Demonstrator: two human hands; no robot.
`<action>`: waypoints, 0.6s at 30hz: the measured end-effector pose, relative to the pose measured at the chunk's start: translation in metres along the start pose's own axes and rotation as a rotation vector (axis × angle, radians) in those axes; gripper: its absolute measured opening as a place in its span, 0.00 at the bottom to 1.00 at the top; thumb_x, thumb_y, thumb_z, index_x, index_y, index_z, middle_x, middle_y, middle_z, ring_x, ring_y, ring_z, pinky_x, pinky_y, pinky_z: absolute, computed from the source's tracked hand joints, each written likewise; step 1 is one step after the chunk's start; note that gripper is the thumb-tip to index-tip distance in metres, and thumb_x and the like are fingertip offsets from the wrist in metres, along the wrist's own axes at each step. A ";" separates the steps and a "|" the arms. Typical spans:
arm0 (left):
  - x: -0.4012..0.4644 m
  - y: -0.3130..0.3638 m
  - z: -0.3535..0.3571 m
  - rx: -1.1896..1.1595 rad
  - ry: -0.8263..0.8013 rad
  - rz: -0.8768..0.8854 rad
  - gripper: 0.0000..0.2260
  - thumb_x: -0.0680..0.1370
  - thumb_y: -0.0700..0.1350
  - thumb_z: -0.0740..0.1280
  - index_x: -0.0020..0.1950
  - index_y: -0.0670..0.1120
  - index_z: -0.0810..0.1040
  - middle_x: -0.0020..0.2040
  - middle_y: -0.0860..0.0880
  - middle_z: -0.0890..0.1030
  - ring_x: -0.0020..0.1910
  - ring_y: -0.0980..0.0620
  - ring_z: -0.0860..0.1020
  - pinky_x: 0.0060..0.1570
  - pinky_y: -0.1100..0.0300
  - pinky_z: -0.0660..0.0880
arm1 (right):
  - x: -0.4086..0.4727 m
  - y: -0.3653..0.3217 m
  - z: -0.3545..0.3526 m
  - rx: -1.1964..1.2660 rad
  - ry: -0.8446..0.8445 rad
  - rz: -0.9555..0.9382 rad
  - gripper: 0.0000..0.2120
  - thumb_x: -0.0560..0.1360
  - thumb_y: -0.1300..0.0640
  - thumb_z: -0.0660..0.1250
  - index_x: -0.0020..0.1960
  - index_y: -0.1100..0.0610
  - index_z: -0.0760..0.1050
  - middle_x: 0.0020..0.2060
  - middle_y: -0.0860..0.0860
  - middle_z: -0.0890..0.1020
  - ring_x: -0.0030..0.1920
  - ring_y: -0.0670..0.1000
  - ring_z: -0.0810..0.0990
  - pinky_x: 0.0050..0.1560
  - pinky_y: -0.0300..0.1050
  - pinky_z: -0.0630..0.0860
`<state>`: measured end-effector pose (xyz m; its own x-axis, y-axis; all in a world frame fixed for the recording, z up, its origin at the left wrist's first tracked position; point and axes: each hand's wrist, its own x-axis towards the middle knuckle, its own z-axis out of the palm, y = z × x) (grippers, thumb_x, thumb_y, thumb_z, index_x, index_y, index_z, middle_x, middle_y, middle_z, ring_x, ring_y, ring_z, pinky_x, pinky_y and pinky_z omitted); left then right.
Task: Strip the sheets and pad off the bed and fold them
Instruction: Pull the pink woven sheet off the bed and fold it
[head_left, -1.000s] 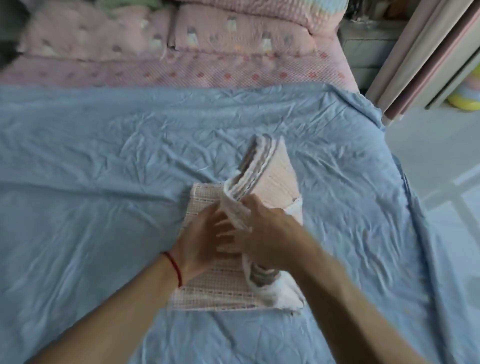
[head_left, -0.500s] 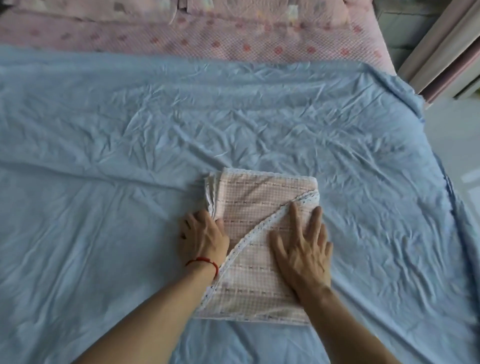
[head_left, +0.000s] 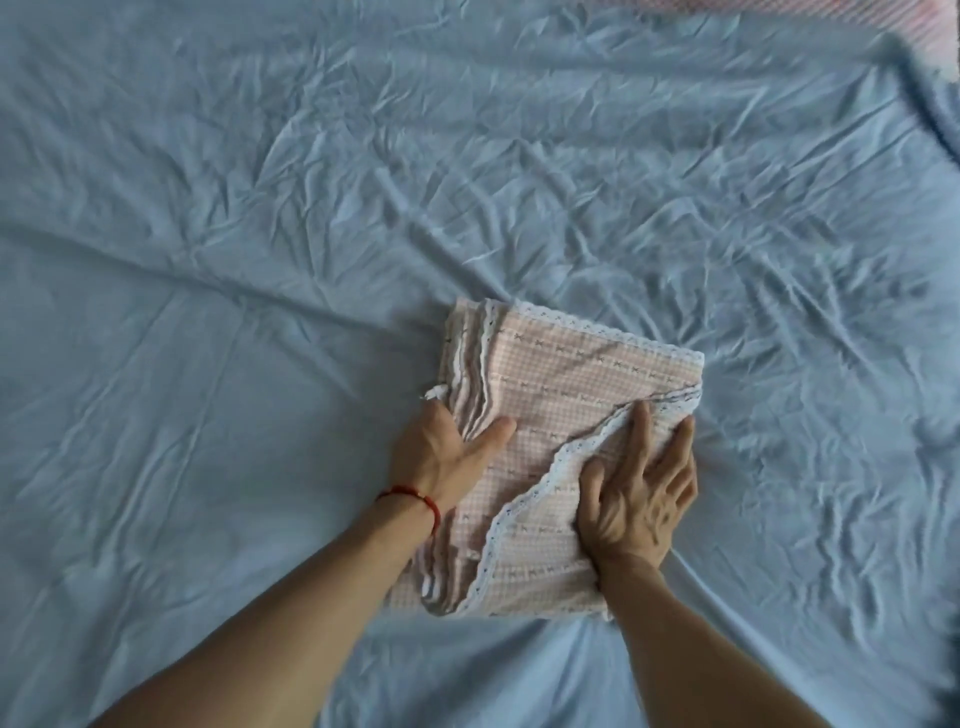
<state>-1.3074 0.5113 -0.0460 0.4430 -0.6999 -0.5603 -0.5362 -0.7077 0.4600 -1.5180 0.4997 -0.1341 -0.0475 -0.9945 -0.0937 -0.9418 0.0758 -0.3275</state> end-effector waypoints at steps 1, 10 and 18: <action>-0.004 0.004 0.000 0.018 0.029 0.030 0.27 0.74 0.68 0.67 0.39 0.45 0.66 0.37 0.41 0.79 0.43 0.38 0.81 0.32 0.55 0.66 | 0.000 0.001 -0.001 0.001 -0.004 0.002 0.38 0.74 0.40 0.54 0.82 0.47 0.52 0.80 0.64 0.51 0.75 0.66 0.59 0.76 0.64 0.55; -0.117 0.054 -0.003 0.103 0.161 0.095 0.26 0.83 0.59 0.59 0.72 0.40 0.66 0.70 0.40 0.74 0.68 0.39 0.73 0.64 0.49 0.69 | -0.013 0.012 -0.038 0.365 -0.141 -0.047 0.37 0.75 0.40 0.54 0.82 0.50 0.52 0.78 0.54 0.61 0.74 0.59 0.63 0.73 0.50 0.58; -0.350 -0.098 -0.062 -0.676 0.290 -0.315 0.26 0.76 0.64 0.67 0.62 0.45 0.73 0.59 0.43 0.81 0.56 0.42 0.80 0.56 0.49 0.77 | -0.151 -0.023 -0.201 0.842 -1.180 0.212 0.18 0.76 0.47 0.70 0.59 0.58 0.82 0.52 0.56 0.87 0.54 0.58 0.85 0.55 0.54 0.79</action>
<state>-1.3649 0.8195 0.1474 0.7203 -0.3888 -0.5744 0.1559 -0.7162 0.6803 -1.5562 0.6339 0.0765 0.5263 -0.3558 -0.7723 -0.4640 0.6410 -0.6114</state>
